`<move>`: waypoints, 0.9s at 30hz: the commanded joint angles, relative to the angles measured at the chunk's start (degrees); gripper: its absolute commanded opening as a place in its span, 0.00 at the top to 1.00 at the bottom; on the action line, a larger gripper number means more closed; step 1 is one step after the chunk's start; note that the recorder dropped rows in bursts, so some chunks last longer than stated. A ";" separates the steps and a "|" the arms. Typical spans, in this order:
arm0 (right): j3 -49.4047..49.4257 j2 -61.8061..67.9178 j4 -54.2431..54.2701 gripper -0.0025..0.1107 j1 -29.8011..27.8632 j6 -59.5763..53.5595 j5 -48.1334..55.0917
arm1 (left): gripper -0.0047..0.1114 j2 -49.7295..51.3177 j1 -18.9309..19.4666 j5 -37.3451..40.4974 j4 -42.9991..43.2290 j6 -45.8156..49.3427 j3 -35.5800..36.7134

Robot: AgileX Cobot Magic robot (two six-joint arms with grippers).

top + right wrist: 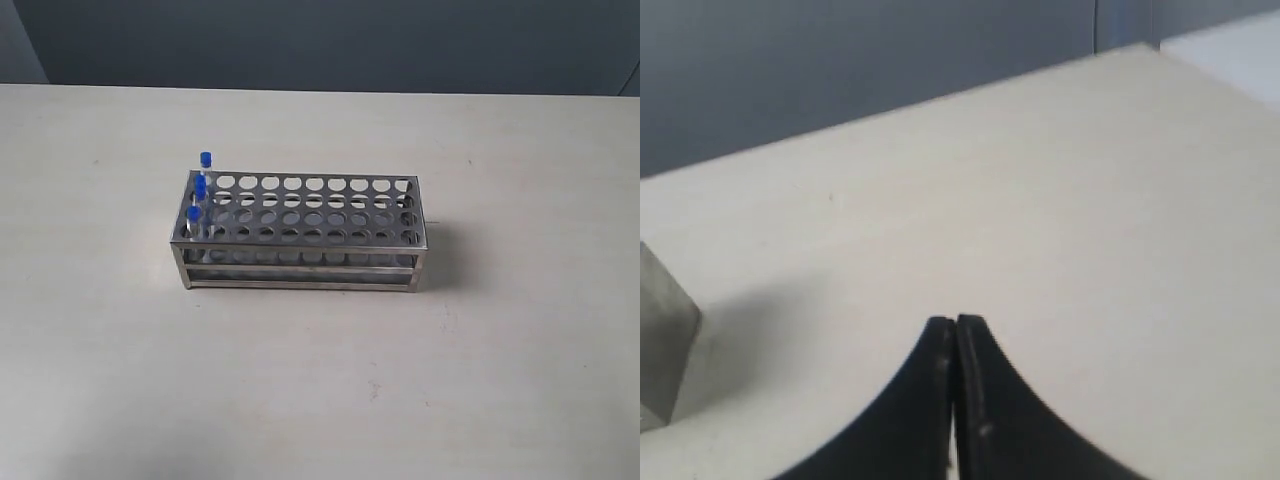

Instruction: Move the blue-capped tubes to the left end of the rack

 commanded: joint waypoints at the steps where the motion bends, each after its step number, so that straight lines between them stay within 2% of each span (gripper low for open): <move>1: 2.92 -0.28 3.81 0.98 -0.33 0.03 -5.74 | 0.95 -0.30 -0.23 -0.17 0.00 -0.03 -0.18; 27: 2.92 -0.28 5.94 0.98 -0.33 0.03 -6.22 | 0.95 -0.30 -0.23 -0.17 0.00 -0.03 -0.18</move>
